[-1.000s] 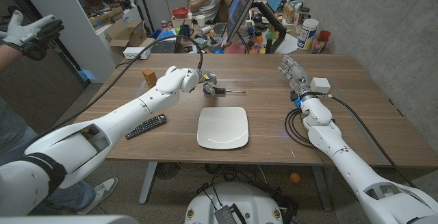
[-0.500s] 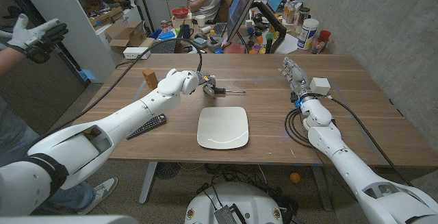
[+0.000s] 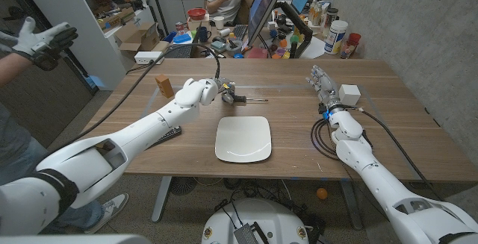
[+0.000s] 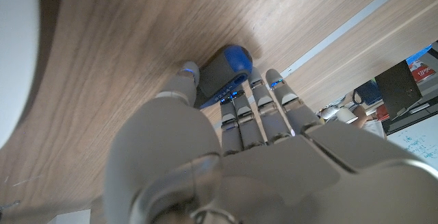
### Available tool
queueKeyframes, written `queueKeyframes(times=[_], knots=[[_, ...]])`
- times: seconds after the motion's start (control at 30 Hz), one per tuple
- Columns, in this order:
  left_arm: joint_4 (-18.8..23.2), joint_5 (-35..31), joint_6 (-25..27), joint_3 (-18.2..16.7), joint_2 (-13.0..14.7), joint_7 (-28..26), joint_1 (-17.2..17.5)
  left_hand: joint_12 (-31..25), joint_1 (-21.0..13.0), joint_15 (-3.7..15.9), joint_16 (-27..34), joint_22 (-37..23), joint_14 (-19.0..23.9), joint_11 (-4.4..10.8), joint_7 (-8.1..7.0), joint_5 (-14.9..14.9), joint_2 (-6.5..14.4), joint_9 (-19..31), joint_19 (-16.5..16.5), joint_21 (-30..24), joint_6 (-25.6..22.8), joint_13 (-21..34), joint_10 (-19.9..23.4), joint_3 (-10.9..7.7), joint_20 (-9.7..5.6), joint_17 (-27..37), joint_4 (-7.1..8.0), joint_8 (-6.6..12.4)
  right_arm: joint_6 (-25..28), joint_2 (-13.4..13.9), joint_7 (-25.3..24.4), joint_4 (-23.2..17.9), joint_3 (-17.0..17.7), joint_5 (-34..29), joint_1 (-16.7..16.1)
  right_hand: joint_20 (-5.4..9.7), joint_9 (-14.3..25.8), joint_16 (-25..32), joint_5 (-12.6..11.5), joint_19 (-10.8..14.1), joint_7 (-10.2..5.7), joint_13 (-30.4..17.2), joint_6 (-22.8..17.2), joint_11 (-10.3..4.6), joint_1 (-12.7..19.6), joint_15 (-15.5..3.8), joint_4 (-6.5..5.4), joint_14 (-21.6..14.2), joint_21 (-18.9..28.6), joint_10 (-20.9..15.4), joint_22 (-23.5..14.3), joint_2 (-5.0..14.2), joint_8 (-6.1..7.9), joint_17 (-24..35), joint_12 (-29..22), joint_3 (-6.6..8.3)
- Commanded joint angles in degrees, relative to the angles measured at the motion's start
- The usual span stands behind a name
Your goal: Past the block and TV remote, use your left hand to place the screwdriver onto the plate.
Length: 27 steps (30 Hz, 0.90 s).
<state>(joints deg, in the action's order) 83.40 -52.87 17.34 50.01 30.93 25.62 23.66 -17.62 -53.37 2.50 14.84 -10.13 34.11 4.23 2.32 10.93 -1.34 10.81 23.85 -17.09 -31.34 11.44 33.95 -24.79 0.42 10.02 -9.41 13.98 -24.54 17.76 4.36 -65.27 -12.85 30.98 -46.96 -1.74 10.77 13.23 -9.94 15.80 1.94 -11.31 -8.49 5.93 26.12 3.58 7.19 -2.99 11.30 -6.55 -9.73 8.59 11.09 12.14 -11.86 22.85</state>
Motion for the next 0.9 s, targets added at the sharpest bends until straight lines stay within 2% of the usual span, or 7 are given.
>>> queueKeyframes(times=[0.03,0.1,0.3,0.37,0.5,0.9], knots=[[0.11,0.69,3.43,-0.14,-0.57,-2.93,0.73,-1.33,-2.97,2.44,1.17,-0.19,7.52,1.54,-0.30,-0.52,1.16,0.36,5.70,-1.29,-6.11,0.21,6.94,0.48,-1.11,0.07,0.02,1.08,-0.72,-0.75,1.77,3.09,0.20,0.57,1.43,-0.58,0.22,-0.06,-0.09,0.02,-0.35,-0.15,-0.25,0.11,0.02,-0.17,0.12,-0.46,-0.17,-0.70,-0.14,-0.54,0.16,0.10,0.01,-0.31],[0.07,0.73,4.37,-0.20,-0.79,-3.50,0.94,-1.64,-3.57,3.30,1.45,-0.22,10.77,2.50,-0.37,-0.70,1.81,0.36,8.70,-2.10,-8.80,0.20,9.58,0.42,-1.71,0.05,0.26,1.45,-0.71,-0.79,1.94,3.39,0.12,0.46,1.64,-0.60,0.22,-0.06,-0.08,0.02,-0.33,-0.15,-0.23,-0.03,-0.04,-0.20,0.09,-0.48,-0.17,-0.70,-0.14,-0.56,0.15,0.11,0.02,-0.36],[-0.18,2.32,4.50,-0.47,-0.82,-4.44,0.97,-3.02,-6.12,5.93,1.85,-0.25,19.75,3.22,-0.78,-0.60,3.70,0.35,15.10,-3.88,-16.87,0.17,18.30,-0.85,-3.09,-0.14,0.06,2.68,-1.04,-1.16,2.21,4.20,0.15,0.46,2.08,-0.65,0.22,-0.07,-0.07,-0.01,-0.37,-0.16,-0.34,-0.03,-0.18,-0.21,0.04,-0.50,-0.18,-0.73,-0.14,-0.64,0.19,0.14,0.01,-0.48],[-0.26,2.64,4.44,-0.40,-0.76,-4.57,0.81,-3.10,-6.66,6.09,1.69,-0.26,21.75,3.64,-0.87,-0.46,4.25,0.37,17.16,-4.58,-18.61,0.15,19.94,-1.35,-3.31,-0.24,0.08,2.85,-1.11,-1.26,2.15,4.32,0.13,0.38,2.16,-0.68,0.22,-0.06,-0.07,-0.04,-0.39,-0.16,-0.34,0.02,-0.22,-0.18,0.03,-0.55,-0.19,-0.75,-0.14,-0.68,0.19,0.14,0.01,-0.52],[-0.31,2.82,4.96,-0.16,-0.77,-4.59,0.50,-2.96,-7.12,6.32,1.40,-0.25,22.66,3.69,-0.64,-0.36,4.64,0.39,17.93,-4.82,-19.46,0.14,20.40,-1.80,-3.42,-0.33,0.02,2.88,-1.02,-1.37,2.17,4.44,0.06,0.30,2.27,-0.69,0.22,-0.08,-0.07,-0.07,-0.41,-0.16,-0.36,0.04,-0.28,-0.16,0.03,-0.54,-0.20,-0.78,-0.14,-0.74,0.20,0.14,0.00,-0.58],[0.49,4.52,4.43,-0.56,-0.17,-5.89,0.48,-1.79,-6.75,5.68,0.29,-0.28,23.52,3.66,-0.58,-0.42,4.21,0.45,17.14,-4.37,-18.92,0.19,19.35,-1.87,-2.99,-0.43,0.31,2.01,-0.40,-1.11,1.36,3.55,-0.18,-0.39,2.12,-0.75,0.22,-0.10,-0.08,-0.11,-0.43,-0.17,-0.29,0.09,-0.46,-0.07,-0.02,-0.56,-0.20,-0.70,-0.14,-0.85,0.16,0.16,0.05,-0.76]])
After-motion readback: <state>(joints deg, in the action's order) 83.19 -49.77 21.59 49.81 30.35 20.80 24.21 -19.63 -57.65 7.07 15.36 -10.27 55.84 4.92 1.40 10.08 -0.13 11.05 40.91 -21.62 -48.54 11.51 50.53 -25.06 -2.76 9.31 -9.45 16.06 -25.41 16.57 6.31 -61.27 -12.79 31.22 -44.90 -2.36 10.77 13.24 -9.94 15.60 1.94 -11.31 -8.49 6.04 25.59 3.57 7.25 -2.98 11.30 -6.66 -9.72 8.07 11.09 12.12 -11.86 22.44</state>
